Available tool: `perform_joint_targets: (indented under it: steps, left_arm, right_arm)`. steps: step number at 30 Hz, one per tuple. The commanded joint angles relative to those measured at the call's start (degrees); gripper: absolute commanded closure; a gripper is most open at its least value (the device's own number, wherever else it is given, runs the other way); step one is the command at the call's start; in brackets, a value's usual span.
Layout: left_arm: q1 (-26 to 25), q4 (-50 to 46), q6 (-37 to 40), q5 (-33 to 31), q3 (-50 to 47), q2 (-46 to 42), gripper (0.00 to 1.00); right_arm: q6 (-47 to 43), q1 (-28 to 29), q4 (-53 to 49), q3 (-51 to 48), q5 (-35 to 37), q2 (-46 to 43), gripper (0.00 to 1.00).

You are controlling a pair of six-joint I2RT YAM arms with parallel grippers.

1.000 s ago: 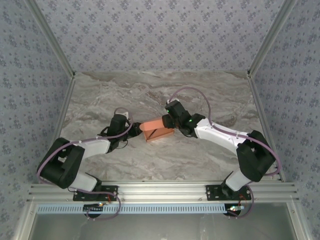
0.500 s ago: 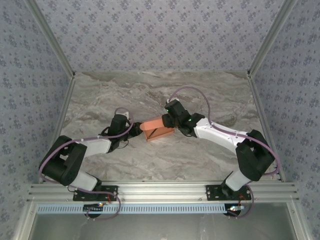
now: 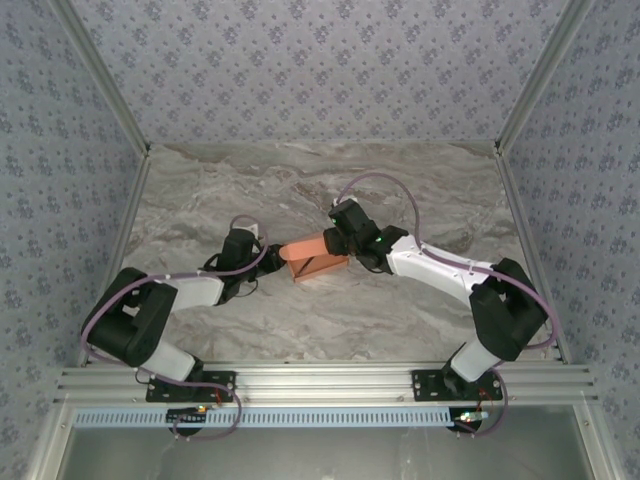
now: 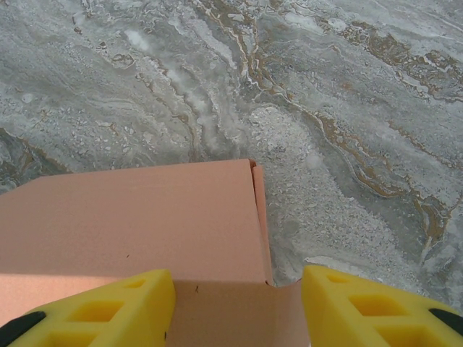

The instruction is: Fold the paper box

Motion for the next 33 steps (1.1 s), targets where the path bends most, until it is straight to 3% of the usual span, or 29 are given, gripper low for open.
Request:
perform_joint_targets:
  steps: [1, 13, 26, 33]
  left_arm:
    - [0.1, 0.69, -0.31, 1.77, -0.39, 1.15, 0.63]
    - [0.05, 0.38, -0.32, 1.76, -0.19, 0.55, 0.62]
    - [0.19, -6.01, 2.03, -6.05, -2.1, -5.8, 0.57]
    - [0.06, -11.63, 4.26, -14.54, -3.84, -15.88, 0.52]
  right_arm:
    - [-0.23, 0.84, -2.78, 0.85, -0.95, 2.0, 0.48]
    - [-0.34, 1.04, -2.98, 1.09, -0.84, 2.6, 0.48]
    - [-0.75, 0.75, -3.58, 0.13, 0.88, 3.05, 0.48]
    - [-0.93, 0.76, -3.17, -1.37, 1.34, 3.21, 0.48]
